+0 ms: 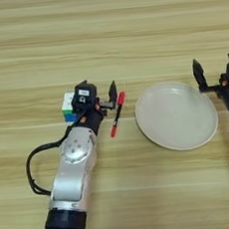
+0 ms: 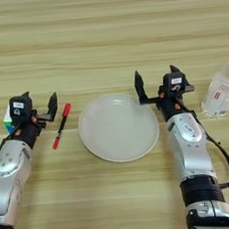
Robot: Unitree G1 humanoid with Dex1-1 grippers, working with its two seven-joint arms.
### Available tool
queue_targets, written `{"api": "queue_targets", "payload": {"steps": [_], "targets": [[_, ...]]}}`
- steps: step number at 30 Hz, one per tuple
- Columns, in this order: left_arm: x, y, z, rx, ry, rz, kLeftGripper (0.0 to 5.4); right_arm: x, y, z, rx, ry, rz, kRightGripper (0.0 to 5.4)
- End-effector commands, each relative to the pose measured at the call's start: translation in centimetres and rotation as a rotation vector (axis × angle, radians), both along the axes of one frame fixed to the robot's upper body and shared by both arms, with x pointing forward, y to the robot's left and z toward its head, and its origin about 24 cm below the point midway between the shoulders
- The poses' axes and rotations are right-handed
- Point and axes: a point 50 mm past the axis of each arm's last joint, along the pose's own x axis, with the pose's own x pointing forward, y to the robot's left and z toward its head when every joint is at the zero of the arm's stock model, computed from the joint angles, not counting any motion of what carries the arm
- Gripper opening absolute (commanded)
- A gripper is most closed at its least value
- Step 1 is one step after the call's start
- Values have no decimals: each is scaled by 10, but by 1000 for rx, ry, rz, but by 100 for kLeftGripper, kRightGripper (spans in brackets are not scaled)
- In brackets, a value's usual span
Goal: Move the objects on the table
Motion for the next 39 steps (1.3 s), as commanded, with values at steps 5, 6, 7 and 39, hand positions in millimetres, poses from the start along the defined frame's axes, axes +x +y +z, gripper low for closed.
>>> {"api": "queue_targets", "payload": {"steps": [5,6,7,39], "targets": [[-5,18,7,30,-94,61,503,2,-6,-3,-15,12,-18,540],[-5,19,7,32,-101,66,515,2,-7,-4,-16,11,-21,540],[-4,22,7,31,-104,77,526,3,-8,-4,-16,10,-24,540],[10,63,-34,110,-22,222,538,5,-36,-1,36,-6,-184,540]]}}
